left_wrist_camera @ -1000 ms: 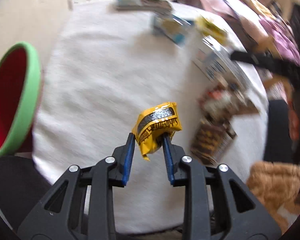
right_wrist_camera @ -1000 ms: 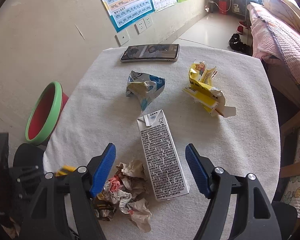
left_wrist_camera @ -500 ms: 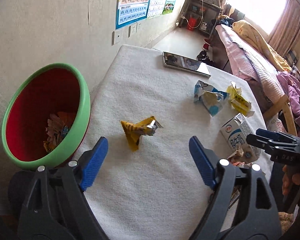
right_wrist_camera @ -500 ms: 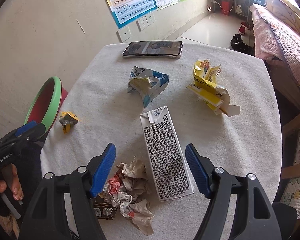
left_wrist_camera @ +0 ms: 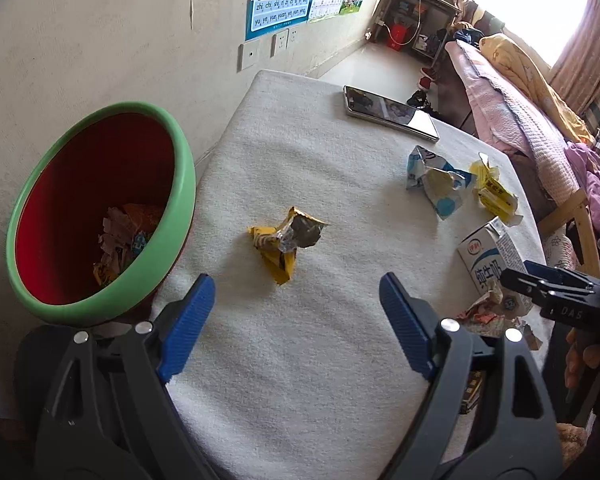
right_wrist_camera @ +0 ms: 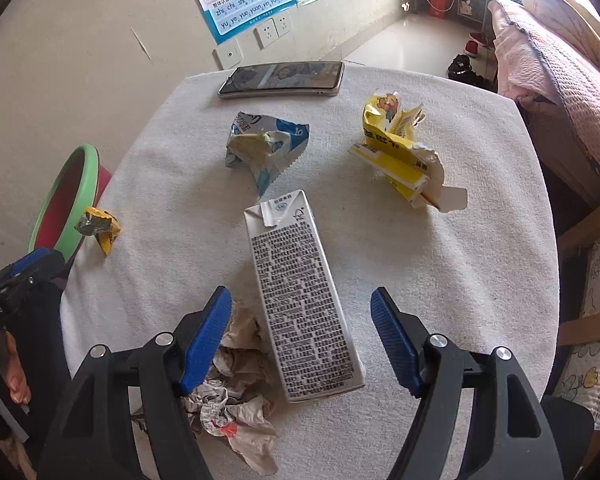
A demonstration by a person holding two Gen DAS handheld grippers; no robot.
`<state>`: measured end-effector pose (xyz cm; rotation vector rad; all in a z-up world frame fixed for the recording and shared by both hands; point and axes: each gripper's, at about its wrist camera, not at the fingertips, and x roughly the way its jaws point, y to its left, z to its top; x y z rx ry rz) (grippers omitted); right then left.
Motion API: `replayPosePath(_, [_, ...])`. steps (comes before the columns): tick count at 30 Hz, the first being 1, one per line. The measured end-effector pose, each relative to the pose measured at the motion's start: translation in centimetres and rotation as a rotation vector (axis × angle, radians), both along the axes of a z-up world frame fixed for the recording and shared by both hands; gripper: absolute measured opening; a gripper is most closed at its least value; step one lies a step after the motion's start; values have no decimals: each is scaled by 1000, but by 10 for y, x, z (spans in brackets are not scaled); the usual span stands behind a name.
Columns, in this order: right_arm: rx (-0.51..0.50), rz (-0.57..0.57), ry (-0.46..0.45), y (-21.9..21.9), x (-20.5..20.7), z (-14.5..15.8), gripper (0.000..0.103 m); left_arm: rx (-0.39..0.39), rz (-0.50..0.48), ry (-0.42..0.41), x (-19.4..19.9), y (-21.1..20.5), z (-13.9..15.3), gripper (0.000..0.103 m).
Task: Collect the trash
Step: 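Grasp the white milk carton with the right tool, then grasp the silver-yellow wrapper with the left tool while the right tool holds the carton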
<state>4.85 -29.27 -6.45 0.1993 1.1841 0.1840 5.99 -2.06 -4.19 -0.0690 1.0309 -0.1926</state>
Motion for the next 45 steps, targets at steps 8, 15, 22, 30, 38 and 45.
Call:
replayPosePath(8, [15,0,-8,0,-3,1,39,27,10,11,7,4,-4,81])
replayPosePath(15, [76,-11,-85,2,2,28,37,35,16,39,22,3,-14,80])
replayPosePath(22, [109,39,-96,23,3,36,37,48,40,89,43,4,-30,69])
replayPosePath(30, [129,93,-88,48,3,36,37,64,36,115,47,1,-41,58])
replayPosePath(38, [135,109,-114,57,5,44,37,44,48,131,46,7,-45,23])
replayPosePath(45, [140,106,-137,56,6,54,37,40,31,96,40,3,-37,11])
